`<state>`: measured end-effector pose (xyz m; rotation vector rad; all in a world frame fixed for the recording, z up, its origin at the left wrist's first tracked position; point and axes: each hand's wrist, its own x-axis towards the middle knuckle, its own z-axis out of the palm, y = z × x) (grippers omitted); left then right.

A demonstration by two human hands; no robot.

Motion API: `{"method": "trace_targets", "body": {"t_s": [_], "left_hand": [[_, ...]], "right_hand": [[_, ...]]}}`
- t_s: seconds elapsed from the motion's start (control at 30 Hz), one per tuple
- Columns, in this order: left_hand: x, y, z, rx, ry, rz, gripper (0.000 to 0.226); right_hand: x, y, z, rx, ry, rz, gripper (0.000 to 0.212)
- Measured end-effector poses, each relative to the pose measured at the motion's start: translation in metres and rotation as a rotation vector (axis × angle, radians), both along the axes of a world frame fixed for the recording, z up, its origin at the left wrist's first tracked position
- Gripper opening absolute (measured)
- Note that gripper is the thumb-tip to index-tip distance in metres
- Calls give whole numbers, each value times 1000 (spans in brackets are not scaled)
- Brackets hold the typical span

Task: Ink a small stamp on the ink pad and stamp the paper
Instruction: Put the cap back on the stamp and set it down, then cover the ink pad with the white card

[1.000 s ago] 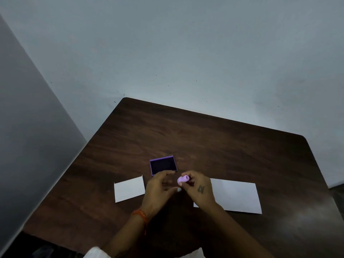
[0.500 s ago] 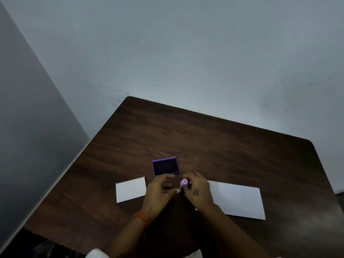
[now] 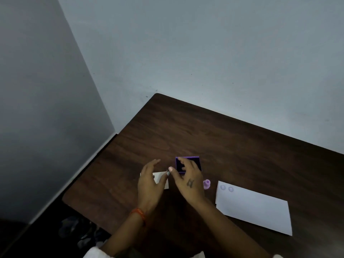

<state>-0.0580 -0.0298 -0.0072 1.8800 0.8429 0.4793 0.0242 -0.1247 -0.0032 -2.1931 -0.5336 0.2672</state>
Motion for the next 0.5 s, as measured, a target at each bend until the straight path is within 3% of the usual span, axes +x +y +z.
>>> {"method": "trace_targets", "body": {"t_s": [0.17,0.3,0.5], "left_hand": [[-15,17,-12,108,250,112,57],[-18,21,-20,35,456,125,70],[-15,21,-21,-24,471,67,65]], "right_hand": [[-11,16,-20,-136,106,84,54],[-17,21,-30,-255,174,82,56],[-16,25,-32,-292,169,109,47]]}}
